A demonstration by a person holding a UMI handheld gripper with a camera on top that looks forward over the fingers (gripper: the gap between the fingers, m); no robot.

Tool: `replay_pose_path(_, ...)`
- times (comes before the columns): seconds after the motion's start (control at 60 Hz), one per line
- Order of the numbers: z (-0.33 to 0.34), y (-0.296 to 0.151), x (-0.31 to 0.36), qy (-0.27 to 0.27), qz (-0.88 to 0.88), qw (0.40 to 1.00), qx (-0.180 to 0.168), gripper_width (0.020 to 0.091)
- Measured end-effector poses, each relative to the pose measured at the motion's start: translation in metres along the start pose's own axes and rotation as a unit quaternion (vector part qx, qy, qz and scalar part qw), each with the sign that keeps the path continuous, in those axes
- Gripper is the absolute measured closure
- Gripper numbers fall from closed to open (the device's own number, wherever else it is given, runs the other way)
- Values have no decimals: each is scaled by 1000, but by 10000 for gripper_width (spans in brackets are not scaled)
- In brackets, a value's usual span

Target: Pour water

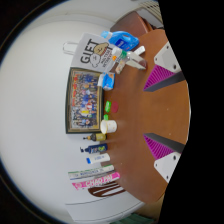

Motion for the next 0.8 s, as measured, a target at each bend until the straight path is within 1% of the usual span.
replay_pose_path(0.183, -30, 11, -130, 33, -4, 999, -12, 245)
replay_pose_path(0.267, -49, 12, -171, 41, -13, 999, -16, 246)
replay_pose_path(0.367, -81, 10, -211, 34, -18, 999, -25, 247)
replay_pose_path(0.417, -97, 6, -224, 32, -19, 999, -28, 249)
replay_pose_path(0.533, -139, -7, -247, 23, -17, 999, -45, 247)
replay_pose_path(0.733, -205, -16, -265, 5, -11, 998, -57, 249)
replay_pose_path(0.767, -212, -15, -266, 3, -11, 998, -59, 267)
replay_pose_path(0.8, -220, -15, -265, -1, -8, 998, -60, 310)
Point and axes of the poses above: the point between the fingertips, and its own axes, seen from behind it with the camera up: x to the left, y down, z backward, against the way the camera looks, the point moved 7 cm from there along z, backward, against the way the camera looks, and after that the axes turned 11 degrees about -z, right-handed, at the moved point
